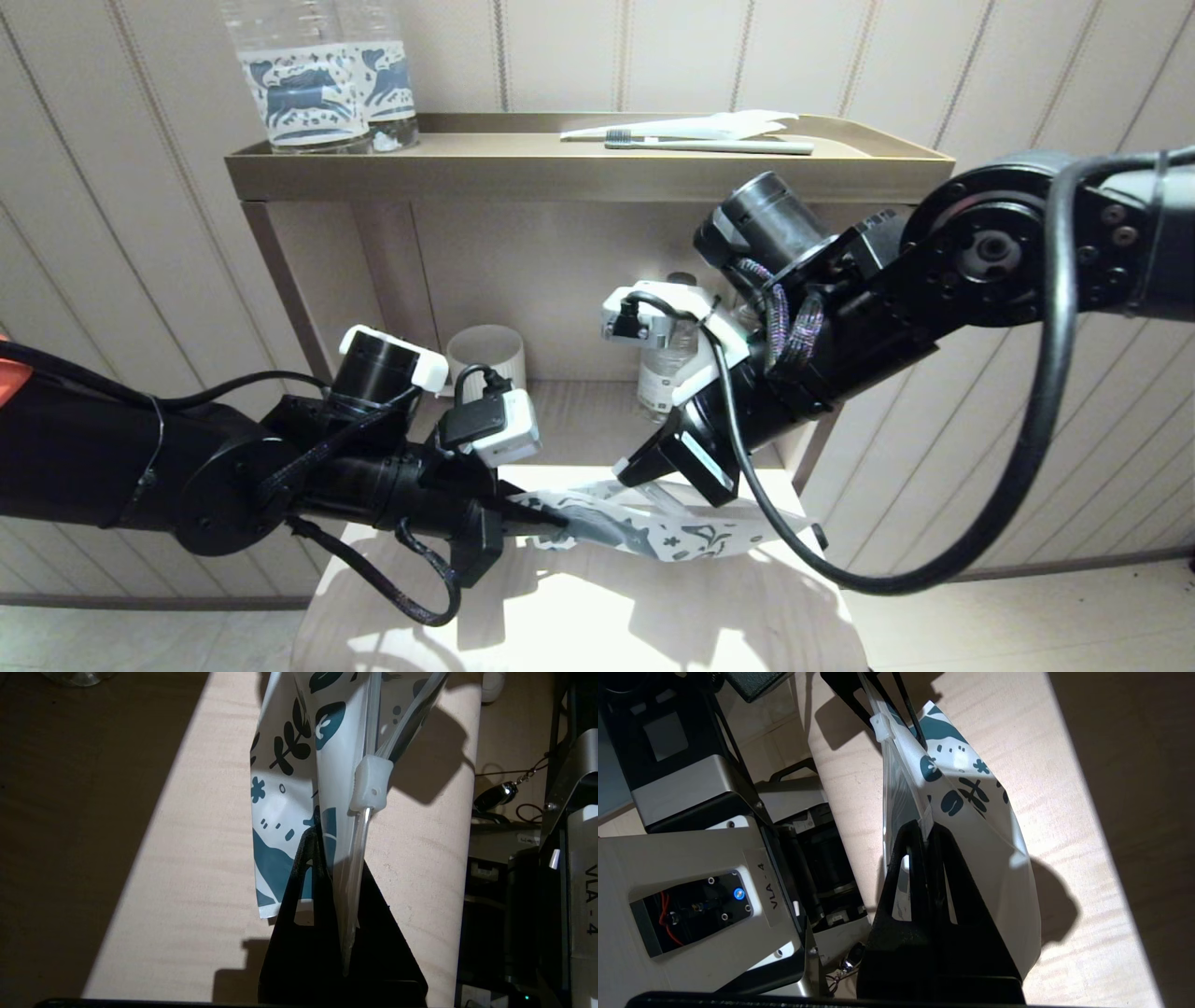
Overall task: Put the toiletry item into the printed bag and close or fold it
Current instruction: Place the toothpaste in the storage bag
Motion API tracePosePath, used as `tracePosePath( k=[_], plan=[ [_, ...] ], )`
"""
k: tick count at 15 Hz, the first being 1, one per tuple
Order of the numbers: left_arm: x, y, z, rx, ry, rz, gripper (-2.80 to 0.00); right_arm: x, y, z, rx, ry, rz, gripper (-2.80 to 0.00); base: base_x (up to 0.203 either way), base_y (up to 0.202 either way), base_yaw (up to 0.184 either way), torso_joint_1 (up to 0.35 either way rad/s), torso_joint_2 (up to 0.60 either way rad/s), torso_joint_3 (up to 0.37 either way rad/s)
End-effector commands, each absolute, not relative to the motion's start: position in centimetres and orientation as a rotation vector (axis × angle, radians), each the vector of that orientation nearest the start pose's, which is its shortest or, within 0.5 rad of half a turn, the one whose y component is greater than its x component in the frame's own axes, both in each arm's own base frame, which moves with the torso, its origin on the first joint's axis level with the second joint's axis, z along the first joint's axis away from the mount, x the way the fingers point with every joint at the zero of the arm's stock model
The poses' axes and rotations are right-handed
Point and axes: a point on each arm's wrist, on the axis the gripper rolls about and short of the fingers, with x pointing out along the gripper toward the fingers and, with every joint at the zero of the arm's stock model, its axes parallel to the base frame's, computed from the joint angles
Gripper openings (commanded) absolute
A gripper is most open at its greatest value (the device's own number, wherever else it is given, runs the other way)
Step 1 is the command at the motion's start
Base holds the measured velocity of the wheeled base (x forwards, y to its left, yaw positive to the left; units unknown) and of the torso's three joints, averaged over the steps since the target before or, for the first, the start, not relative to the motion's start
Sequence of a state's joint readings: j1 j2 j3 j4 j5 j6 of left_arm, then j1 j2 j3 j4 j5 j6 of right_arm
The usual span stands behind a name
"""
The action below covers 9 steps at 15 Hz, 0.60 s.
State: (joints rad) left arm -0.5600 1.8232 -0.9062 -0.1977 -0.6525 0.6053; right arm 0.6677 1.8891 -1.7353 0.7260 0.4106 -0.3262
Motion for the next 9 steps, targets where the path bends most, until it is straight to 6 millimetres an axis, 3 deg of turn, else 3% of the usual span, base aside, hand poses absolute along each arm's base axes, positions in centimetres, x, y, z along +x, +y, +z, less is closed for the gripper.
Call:
tracePosePath(
  k=[1, 9],
  plan=[
    [25.9, -17.9, 13.4, 0.470, 0.380, -1.351, -2.80, 26.4, 21.8, 25.1, -0.394, 0.764, 1.149, -2.80, 0.000, 0.000, 0.000, 0.000, 0.00, 0.000],
    [26.0, -17.9, 13.5, 0.473, 0.377, -1.350, -2.80, 25.0, 20.5, 24.6, -0.403, 0.755, 1.146, -2.80, 0.000, 0.000, 0.000, 0.000, 0.00, 0.000]
  ],
)
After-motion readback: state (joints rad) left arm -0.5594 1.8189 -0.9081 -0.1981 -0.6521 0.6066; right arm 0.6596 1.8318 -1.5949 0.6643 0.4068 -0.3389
